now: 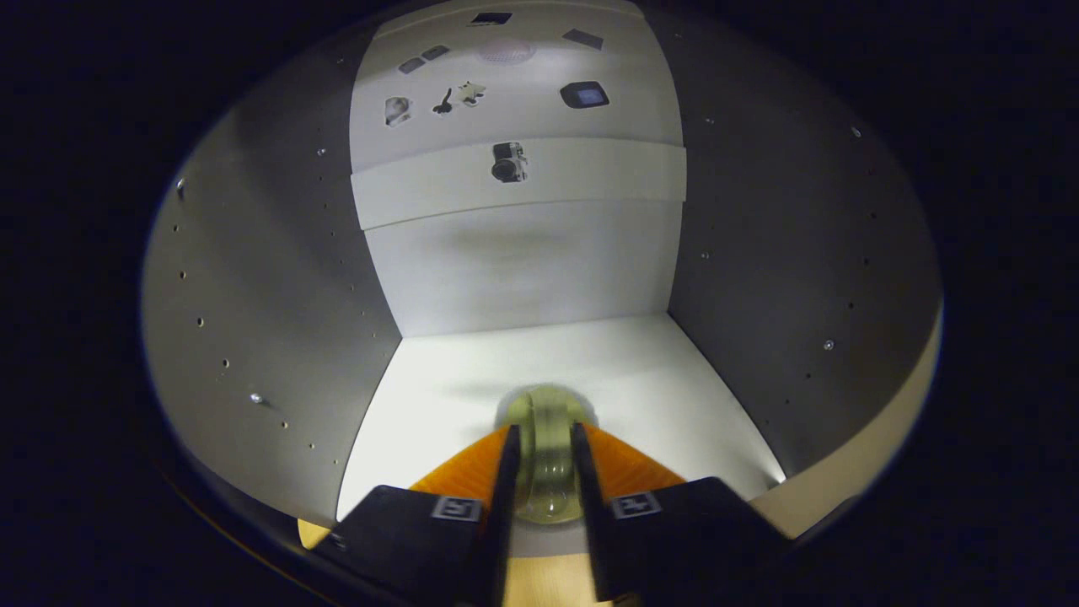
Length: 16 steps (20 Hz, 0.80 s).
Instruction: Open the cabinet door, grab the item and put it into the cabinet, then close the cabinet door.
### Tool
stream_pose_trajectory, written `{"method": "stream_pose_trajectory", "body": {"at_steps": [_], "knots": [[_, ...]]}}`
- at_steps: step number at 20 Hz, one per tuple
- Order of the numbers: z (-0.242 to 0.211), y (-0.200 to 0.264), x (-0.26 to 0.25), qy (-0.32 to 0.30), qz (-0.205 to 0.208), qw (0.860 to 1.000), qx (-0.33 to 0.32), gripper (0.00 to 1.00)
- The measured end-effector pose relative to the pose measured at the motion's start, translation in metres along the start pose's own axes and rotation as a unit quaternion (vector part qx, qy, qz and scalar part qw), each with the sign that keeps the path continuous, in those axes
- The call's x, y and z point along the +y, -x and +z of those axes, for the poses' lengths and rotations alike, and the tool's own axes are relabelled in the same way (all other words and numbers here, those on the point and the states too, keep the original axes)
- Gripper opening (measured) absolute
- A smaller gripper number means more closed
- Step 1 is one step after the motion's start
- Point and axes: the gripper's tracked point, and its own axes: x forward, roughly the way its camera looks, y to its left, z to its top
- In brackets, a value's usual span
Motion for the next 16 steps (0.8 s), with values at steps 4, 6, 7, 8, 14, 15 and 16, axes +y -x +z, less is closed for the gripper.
{"method": "stream_pose_trajectory", "body": {"at_steps": [4, 6, 7, 8, 14, 15, 16], "knots": [[0.006, 0.006, 0.000, 0.009, -0.004, 1.000, -0.023, 0.99], [0.010, 0.014, -0.003, 0.007, -0.006, 0.999, -0.034, 1.00], [0.015, 0.020, -0.003, 0.008, -0.007, 0.999, -0.047, 1.00], [0.019, 0.028, -0.004, 0.010, -0.006, 0.998, -0.060, 1.00], [0.053, 0.116, -0.002, 0.010, 0.013, 0.985, -0.170, 1.00], [0.057, 0.136, -0.004, 0.012, 0.016, 0.982, -0.188, 1.00], [0.062, 0.156, -0.005, 0.015, 0.016, 0.978, -0.205, 1.00]]}}
